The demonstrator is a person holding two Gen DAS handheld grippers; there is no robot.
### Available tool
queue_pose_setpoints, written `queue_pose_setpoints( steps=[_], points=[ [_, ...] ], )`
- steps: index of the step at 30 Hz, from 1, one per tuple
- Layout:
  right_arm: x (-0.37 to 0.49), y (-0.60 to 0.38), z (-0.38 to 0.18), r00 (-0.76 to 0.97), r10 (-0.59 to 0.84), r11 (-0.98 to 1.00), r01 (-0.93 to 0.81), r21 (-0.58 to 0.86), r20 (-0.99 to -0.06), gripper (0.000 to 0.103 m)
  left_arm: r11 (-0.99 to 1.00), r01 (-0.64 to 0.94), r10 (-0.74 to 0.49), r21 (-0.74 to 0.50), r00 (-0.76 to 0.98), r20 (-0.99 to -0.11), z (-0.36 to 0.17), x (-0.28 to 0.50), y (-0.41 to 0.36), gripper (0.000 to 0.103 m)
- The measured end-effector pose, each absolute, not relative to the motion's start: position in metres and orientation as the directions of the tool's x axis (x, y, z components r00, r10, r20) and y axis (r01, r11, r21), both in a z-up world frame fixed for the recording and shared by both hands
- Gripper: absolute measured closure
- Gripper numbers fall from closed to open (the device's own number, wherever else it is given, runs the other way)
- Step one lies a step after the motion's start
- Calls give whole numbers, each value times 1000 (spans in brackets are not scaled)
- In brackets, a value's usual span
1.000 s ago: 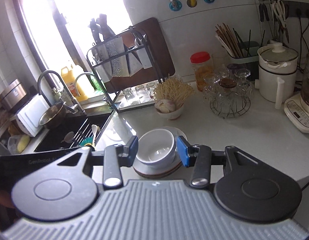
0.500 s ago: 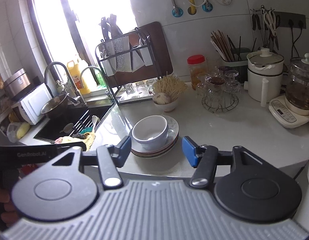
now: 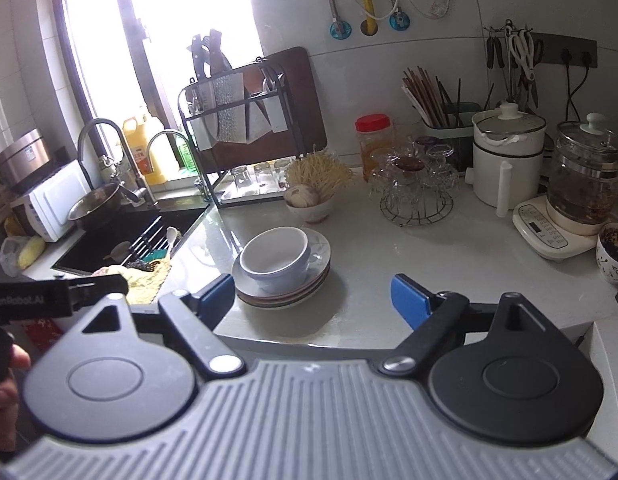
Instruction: Organize plates and bowls
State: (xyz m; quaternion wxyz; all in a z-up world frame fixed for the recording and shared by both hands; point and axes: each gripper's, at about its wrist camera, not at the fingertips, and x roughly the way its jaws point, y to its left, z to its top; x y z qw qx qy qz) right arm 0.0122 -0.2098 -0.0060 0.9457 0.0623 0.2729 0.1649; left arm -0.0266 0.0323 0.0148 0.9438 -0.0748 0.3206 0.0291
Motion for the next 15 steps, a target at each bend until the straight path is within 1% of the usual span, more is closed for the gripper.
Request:
queue_pose_setpoints(
  steps=[9, 15],
  points=[
    [11, -208, -13, 777, 345, 938, -285, 196, -526, 16, 986, -123, 22, -116, 775, -632, 7, -35, 31, 2],
    [9, -208, -8, 779, 341, 940, -288, 182, -527, 16, 987, -131, 41, -97, 774, -632, 7, -44, 31, 2]
  ],
)
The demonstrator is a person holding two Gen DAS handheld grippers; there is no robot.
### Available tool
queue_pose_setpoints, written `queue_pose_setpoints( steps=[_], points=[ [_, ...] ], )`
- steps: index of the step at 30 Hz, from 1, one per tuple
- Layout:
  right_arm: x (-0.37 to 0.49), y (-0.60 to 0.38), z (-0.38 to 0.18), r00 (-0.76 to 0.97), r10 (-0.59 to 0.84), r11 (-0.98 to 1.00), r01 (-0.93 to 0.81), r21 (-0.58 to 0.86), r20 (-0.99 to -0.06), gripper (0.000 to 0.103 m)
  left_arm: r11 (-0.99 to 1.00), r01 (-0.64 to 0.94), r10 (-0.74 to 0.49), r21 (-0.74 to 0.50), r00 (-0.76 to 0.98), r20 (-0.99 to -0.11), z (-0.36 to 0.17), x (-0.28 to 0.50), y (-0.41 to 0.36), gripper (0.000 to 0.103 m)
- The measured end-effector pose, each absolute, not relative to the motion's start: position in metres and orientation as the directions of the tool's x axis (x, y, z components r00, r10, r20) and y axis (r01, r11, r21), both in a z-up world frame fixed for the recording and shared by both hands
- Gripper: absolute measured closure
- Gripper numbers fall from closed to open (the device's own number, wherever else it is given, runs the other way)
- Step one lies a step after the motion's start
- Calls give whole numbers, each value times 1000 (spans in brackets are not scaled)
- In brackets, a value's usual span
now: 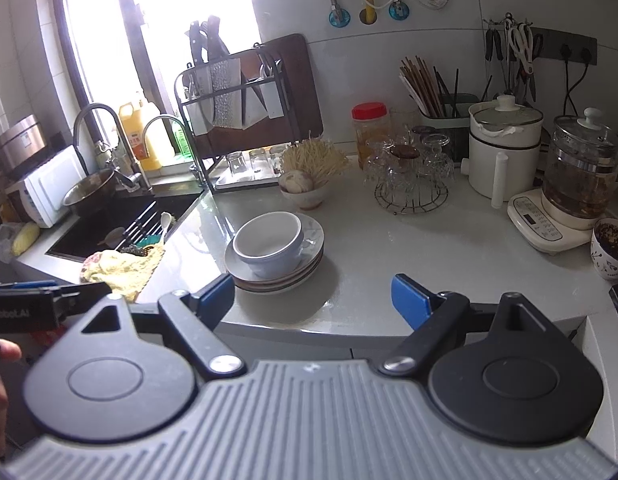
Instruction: Organize plates and bowls
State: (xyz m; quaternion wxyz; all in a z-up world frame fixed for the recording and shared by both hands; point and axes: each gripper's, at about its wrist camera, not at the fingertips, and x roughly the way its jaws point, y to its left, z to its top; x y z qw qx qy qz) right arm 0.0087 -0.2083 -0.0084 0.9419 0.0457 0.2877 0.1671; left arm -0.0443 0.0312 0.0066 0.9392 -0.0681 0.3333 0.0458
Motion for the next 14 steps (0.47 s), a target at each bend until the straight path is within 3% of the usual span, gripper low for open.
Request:
queue_pose_setpoints(
  steps=[14],
  points=[
    [-3, -198, -8, 769, 358, 933, -313, 176, -530, 16, 986, -132, 39, -100, 772, -634, 8, -54, 34, 2]
  ],
)
